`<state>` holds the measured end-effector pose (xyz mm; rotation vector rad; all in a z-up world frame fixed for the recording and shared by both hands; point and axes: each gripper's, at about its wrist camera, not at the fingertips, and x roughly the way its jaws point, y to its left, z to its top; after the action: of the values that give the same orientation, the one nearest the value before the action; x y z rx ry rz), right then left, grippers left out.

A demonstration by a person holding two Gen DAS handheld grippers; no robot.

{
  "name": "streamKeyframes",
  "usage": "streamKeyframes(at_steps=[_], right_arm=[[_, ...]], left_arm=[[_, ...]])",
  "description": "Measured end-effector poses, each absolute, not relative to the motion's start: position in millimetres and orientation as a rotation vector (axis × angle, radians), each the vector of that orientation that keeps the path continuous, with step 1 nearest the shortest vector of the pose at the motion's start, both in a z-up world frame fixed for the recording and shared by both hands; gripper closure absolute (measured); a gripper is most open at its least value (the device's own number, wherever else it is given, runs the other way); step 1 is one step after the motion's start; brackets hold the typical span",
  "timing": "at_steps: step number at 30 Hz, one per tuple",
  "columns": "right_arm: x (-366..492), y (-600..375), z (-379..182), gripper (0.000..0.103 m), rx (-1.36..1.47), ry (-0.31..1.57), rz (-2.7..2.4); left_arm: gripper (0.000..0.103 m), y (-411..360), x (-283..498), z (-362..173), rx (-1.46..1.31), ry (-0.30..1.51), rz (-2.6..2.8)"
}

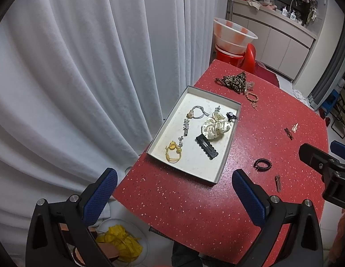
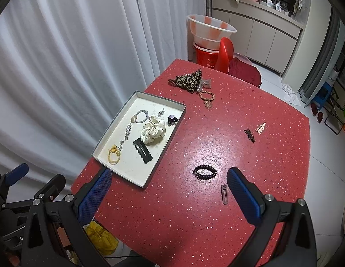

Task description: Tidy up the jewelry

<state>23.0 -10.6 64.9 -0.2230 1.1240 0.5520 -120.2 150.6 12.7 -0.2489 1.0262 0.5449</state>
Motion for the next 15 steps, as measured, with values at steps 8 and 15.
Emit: streamKeyframes(at_steps=[8, 15], right_arm=[[22.1, -9.3, 64.7, 0.000, -0.223, 1.123, 0.559], [22.3, -8.1, 62.6, 0.000, -0.223, 1.122, 0.562]], left_arm=[[0.000, 151.6, -122.1, 11.6, -0.250, 1.026, 0.551], [0.000, 151.5, -122.0, 12.3, -0.250, 1.026, 0.550]])
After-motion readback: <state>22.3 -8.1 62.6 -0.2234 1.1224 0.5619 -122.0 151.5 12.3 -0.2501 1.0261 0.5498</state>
